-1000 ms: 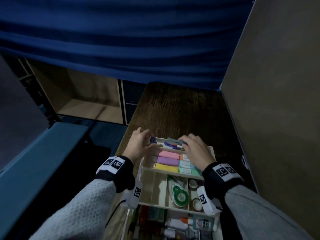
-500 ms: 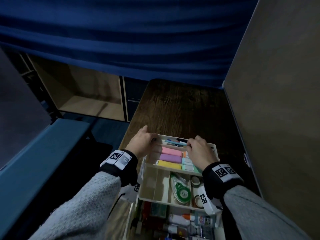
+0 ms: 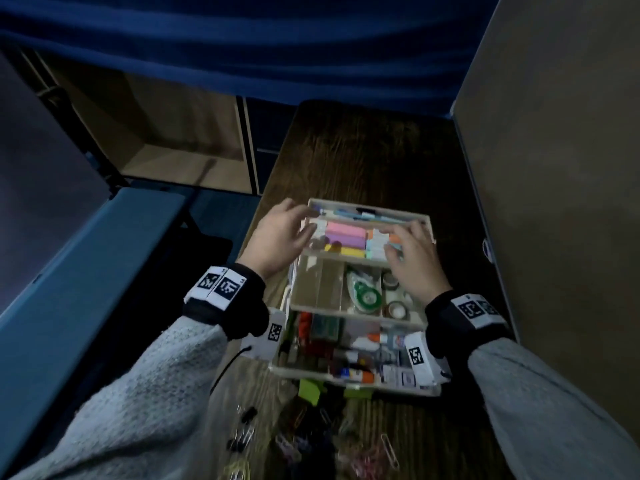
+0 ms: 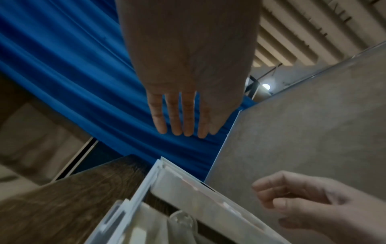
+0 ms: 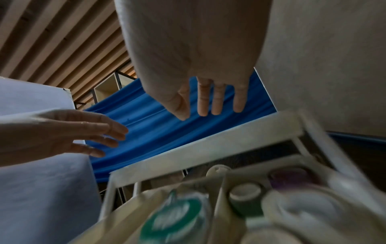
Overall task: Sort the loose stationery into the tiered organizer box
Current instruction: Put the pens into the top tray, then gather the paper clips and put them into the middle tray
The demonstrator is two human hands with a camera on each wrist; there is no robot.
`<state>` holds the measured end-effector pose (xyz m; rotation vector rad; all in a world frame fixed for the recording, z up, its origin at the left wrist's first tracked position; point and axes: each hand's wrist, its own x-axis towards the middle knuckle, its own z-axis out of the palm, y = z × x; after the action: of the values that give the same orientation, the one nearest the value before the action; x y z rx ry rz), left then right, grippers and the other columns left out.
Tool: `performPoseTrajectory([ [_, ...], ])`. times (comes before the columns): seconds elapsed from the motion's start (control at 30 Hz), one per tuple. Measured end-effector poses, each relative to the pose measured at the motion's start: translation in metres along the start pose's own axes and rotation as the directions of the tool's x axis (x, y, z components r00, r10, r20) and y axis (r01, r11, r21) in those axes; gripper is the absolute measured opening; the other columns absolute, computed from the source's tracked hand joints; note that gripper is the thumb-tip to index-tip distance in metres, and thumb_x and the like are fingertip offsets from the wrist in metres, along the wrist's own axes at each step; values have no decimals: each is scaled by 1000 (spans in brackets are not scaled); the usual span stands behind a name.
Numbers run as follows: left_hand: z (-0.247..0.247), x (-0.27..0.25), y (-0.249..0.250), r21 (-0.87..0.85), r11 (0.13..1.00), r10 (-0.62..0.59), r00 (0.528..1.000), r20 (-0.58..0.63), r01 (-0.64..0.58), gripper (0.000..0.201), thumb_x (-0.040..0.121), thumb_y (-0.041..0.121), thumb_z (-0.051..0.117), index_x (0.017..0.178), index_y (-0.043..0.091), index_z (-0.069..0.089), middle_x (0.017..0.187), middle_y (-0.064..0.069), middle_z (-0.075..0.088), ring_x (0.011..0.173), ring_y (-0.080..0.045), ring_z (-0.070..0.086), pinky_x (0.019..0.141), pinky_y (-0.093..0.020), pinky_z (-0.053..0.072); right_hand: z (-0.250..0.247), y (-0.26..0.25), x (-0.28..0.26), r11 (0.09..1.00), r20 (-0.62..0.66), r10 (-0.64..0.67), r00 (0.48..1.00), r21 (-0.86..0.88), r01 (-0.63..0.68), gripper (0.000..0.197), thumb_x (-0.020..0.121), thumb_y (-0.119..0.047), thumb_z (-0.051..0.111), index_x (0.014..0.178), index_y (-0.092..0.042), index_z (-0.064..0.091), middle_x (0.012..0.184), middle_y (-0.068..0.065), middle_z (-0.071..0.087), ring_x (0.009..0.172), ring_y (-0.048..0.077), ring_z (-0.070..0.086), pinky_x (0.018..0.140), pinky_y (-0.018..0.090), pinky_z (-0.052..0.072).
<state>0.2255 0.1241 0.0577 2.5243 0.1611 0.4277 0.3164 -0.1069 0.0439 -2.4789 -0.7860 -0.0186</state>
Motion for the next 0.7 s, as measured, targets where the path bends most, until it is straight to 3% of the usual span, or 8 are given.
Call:
performPoseTrajectory([
  [0.1,-2,-56,16,-126,992,22,998,-64,-30,13,91,23,58,98,20,68,89,6,61,77,-9,60,71,-29,50,1,-6,-58,974,-31,-84,996,210,89,22,96,-8,49,114,-13,61,108,3,47,103,17,50,86,26,44],
  [0.17,1,-95,20,-150,989,8,999,-46,-15,10,91,22,59,93,19,69,84,8,63,71,-7,61,66,-26,49,4,-9,-97,960,-63,-80,995,264,94,21,96,-6,48,110,-11,64,105,5,50,97,17,53,82,26,46],
  [0.27,11,-153,16,-165,983,-74,997,26,77,9,91,23,60,89,18,68,79,10,65,67,-3,59,62,-22,46,15,-8,-151,956,-42,-35,999,291,46,20,96,-4,48,104,-11,65,102,-1,52,90,5,51,75,15,40],
  [0.37,23,-206,6,-105,976,-178,977,114,190,10,92,26,60,87,21,68,75,14,62,66,2,56,58,-10,36,31,4,-195,970,103,16,995,238,-40,18,96,-5,49,99,-11,66,99,-1,54,90,8,51,77,21,38],
  [0.43,30,-235,-2,-43,962,-262,953,151,271,11,92,27,59,85,22,67,75,12,63,66,2,57,57,-10,35,42,14,-217,977,247,80,966,173,-125,17,95,-7,49,96,-13,66,99,0,56,94,14,54,81,27,41],
  [0.53,38,-265,-9,-11,931,-355,912,207,365,11,91,27,60,83,23,65,77,10,62,68,-2,57,59,-10,35,58,24,-242,978,372,178,911,36,-206,16,94,-12,50,98,-15,65,97,-1,52,97,21,57,83,30,44],
  [0.6,44,-275,-9,-8,921,-377,899,224,389,9,90,28,62,84,23,66,83,9,57,71,1,53,64,-13,42,67,24,-248,972,388,225,894,-22,-235,21,94,-13,49,109,-17,63,106,0,46,99,22,56,85,29,45],
  [0.7,57,-272,-3,-22,919,-362,863,352,394,11,88,36,62,94,29,68,104,3,49,102,-13,48,93,-35,44,78,16,-242,944,435,266,860,61,-323,30,94,-11,51,118,-23,63,124,5,37,114,24,49,95,28,43],
])
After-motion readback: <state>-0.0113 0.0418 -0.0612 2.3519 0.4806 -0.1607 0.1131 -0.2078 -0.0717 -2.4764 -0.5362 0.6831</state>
